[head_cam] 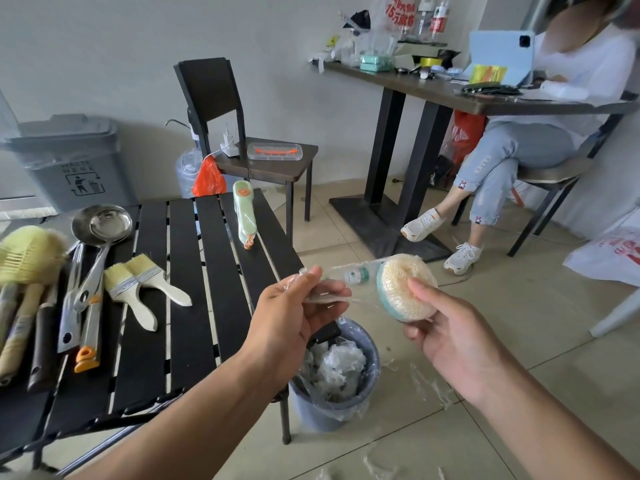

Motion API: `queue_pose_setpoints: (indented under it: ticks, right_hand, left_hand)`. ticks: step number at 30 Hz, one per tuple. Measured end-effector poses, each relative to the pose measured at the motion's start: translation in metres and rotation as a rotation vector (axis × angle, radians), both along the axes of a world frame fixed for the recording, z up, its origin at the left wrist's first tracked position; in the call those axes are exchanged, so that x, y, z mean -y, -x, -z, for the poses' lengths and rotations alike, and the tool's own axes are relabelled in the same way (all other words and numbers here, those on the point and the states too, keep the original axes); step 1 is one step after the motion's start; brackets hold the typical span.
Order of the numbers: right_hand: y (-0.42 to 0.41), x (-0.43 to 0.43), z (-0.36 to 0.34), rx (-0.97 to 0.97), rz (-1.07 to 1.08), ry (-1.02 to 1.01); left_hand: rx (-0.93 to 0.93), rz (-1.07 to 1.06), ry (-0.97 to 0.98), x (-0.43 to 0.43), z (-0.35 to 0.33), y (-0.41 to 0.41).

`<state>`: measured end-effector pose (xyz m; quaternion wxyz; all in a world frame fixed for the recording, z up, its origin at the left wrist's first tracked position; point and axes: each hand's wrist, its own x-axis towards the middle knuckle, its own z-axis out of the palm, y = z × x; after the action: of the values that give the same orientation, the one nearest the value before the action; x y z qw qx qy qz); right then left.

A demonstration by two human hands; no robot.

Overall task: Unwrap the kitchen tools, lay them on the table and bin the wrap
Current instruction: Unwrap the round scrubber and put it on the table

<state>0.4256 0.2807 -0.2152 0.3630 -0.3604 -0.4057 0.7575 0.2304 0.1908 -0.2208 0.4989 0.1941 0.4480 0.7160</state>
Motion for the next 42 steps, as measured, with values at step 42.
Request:
queue_pose_setpoints:
  ticks: [42]
  right_hand:
    - [-0.016,0.008,-0.016,0.151,-0.53,-0.249]
  left_hand:
    - [-0.452,0.05,0.058,0.006,0.001,0.012]
